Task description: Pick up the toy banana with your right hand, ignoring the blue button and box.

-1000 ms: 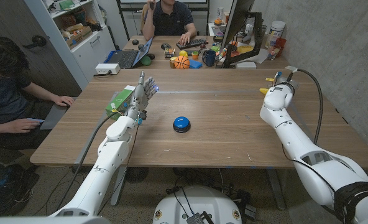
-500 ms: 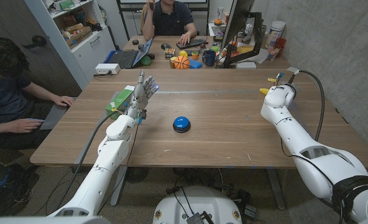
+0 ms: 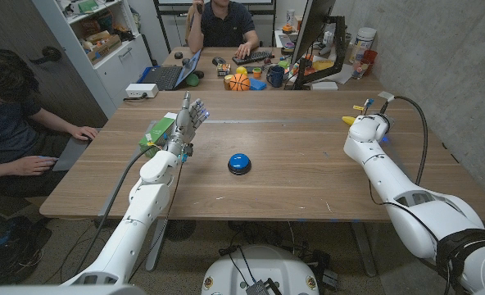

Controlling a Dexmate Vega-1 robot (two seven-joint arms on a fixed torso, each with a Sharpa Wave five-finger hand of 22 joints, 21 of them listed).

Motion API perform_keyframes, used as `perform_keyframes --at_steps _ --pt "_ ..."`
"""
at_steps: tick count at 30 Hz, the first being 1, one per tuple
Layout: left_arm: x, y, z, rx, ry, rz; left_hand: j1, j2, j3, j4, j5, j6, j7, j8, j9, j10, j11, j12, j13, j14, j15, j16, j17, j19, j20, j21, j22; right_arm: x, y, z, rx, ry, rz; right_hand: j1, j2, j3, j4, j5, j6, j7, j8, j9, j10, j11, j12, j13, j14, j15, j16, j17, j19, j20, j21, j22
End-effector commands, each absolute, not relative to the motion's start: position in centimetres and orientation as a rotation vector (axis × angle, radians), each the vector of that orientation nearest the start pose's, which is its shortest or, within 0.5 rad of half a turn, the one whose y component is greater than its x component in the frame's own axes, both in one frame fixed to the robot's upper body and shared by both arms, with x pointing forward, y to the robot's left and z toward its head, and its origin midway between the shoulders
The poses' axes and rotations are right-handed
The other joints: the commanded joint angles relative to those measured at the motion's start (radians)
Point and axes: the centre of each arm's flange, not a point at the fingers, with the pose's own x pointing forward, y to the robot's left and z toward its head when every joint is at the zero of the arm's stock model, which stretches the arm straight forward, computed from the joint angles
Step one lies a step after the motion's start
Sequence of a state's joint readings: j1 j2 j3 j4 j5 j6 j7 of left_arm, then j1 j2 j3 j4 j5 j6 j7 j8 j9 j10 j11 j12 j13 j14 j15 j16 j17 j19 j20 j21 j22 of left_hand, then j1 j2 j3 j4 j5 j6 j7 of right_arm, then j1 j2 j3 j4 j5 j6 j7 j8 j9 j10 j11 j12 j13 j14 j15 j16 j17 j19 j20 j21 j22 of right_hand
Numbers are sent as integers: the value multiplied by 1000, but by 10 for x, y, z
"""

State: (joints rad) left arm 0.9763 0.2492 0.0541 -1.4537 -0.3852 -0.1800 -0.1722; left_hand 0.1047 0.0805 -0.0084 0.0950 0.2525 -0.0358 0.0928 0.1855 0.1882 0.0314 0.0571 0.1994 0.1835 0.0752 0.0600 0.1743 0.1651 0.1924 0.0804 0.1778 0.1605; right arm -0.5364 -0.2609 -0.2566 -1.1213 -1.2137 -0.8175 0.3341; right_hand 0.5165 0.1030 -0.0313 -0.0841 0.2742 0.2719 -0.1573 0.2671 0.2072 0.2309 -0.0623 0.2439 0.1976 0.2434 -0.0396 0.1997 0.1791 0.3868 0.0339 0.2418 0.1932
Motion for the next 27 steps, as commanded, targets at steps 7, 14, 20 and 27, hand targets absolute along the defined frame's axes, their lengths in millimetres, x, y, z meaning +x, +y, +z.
perform_keyframes --at_steps 7,14,20,27 --pt "625 275 -18 -66 -664 -214 14 0 4 0 -1 0 3 8 4 -1 7 5 5 12 -4 6 3 11 3 4 6 691 -385 20 -1209 331 -636 68 24 26 -28 25 127 -39 45 6 63 -37 17 6 39 -66 4 2 21 1 3 7" --pt "626 273 -18 -69 -664 -217 14 0 4 0 -1 0 2 8 4 -1 6 5 5 11 -4 6 3 12 4 4 6 690 -384 22 -1212 304 -677 130 39 51 -47 43 273 -60 91 11 132 -82 33 8 89 -104 6 2 59 -21 18 10" --pt "627 272 -18 -70 -664 -216 15 0 4 0 -1 -1 3 7 4 -2 5 4 5 11 -3 6 3 12 4 4 6 689 -382 22 -1220 286 -698 164 43 64 -54 54 354 -63 116 13 172 -106 42 9 127 -131 8 3 79 -36 26 11" --pt "628 271 -16 -68 -665 -218 15 1 4 0 -2 0 2 8 4 -2 4 5 5 11 -3 6 3 12 4 4 6 689 -381 23 -1227 258 -737 228 46 87 -63 73 478 -65 154 15 228 -131 50 9 173 -164 5 3 102 -55 37 13"
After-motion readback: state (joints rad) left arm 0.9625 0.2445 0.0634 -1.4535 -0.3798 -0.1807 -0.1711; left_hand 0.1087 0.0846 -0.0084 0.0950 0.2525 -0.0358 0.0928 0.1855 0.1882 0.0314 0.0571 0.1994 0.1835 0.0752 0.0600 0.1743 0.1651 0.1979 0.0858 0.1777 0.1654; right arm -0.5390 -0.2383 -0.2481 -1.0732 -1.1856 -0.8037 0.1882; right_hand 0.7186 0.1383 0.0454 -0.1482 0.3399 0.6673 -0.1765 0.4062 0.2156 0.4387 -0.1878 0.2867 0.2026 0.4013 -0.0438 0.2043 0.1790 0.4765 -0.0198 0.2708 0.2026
